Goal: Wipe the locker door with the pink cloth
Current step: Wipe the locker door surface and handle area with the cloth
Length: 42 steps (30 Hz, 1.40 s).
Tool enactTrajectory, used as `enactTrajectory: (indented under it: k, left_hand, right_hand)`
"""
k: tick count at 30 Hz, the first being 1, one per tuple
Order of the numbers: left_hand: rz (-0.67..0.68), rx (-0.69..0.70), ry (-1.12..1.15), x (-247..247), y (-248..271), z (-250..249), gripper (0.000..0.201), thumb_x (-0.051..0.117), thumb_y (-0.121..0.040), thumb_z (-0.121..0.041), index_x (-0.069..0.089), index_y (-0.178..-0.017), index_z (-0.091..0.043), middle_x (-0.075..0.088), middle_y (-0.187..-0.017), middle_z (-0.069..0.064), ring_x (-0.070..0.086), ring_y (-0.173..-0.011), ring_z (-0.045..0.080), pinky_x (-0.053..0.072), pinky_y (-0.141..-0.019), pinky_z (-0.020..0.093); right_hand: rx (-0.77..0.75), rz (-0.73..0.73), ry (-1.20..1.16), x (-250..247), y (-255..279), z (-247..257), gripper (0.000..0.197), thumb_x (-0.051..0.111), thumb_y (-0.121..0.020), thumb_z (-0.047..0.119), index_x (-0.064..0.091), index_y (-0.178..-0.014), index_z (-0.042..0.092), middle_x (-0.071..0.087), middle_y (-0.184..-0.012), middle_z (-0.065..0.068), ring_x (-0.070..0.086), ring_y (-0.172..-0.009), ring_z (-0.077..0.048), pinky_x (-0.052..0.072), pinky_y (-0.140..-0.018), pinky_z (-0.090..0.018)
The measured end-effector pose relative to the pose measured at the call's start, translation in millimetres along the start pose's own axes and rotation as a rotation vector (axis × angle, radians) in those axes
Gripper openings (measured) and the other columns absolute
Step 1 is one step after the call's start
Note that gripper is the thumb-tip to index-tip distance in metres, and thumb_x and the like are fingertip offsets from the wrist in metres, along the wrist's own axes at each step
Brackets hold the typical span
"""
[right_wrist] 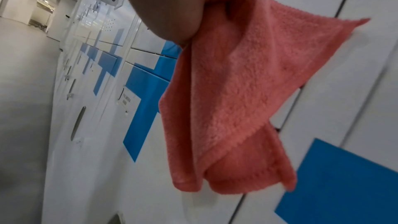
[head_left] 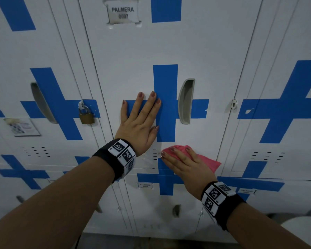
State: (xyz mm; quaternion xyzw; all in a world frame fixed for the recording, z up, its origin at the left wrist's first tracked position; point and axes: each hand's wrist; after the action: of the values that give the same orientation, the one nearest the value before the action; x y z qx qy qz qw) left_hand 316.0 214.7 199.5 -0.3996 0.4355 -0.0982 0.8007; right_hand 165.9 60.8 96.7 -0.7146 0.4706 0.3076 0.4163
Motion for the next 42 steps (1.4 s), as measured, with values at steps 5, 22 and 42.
enactTrajectory:
  k: [5, 22, 42]
  left_hand:
    - [0.006, -0.007, -0.004, 0.6, -0.1, -0.1, 0.075, 0.038, -0.091, -0.04, -0.006, -0.149, -0.019, -0.003, -0.157, 0.0, -0.021, -0.142, 0.022, -0.012, -0.112, 0.051]
    - [0.038, -0.018, 0.012, -5.4, -1.2, -2.6, 0.073, 0.042, -0.091, -0.038, 0.005, -0.149, -0.015, 0.008, -0.157, 0.007, -0.001, -0.143, 0.031, -0.01, -0.11, 0.053]
    - [0.042, -0.023, 0.018, -5.9, -1.2, -3.0, 0.073, 0.043, -0.091, -0.037, 0.005, -0.149, -0.016, 0.009, -0.157, 0.006, -0.001, -0.143, 0.03, -0.005, -0.111, 0.055]
  right_hand:
    - [0.043, 0.021, -0.031, 3.9, 20.1, -6.4, 0.093, 0.067, -0.063, 0.009, 0.024, -0.145, 0.016, 0.025, -0.151, -0.001, 0.02, -0.139, -0.027, -0.001, -0.113, -0.048]
    - [0.301, -0.004, -0.139, -37.6, -15.0, 0.0, 0.138, 0.084, -0.041, 0.029, -0.003, -0.147, 0.017, -0.001, -0.155, 0.003, -0.007, -0.142, -0.03, -0.011, -0.112, -0.049]
    - [-0.04, 0.182, 0.097, -14.0, -24.4, 21.5, 0.077, 0.029, -0.089, 0.019, -0.027, -0.143, 0.018, -0.04, -0.142, -0.001, -0.042, -0.127, -0.028, -0.031, -0.1, -0.054]
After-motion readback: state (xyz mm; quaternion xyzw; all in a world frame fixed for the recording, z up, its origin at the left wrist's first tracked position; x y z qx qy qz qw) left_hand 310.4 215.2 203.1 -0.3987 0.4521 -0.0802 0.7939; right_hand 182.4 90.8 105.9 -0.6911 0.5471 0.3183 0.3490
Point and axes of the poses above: each hand's wrist, its own y-axis away from the middle knuckle, its own x-axis out of the palm, z = x × y
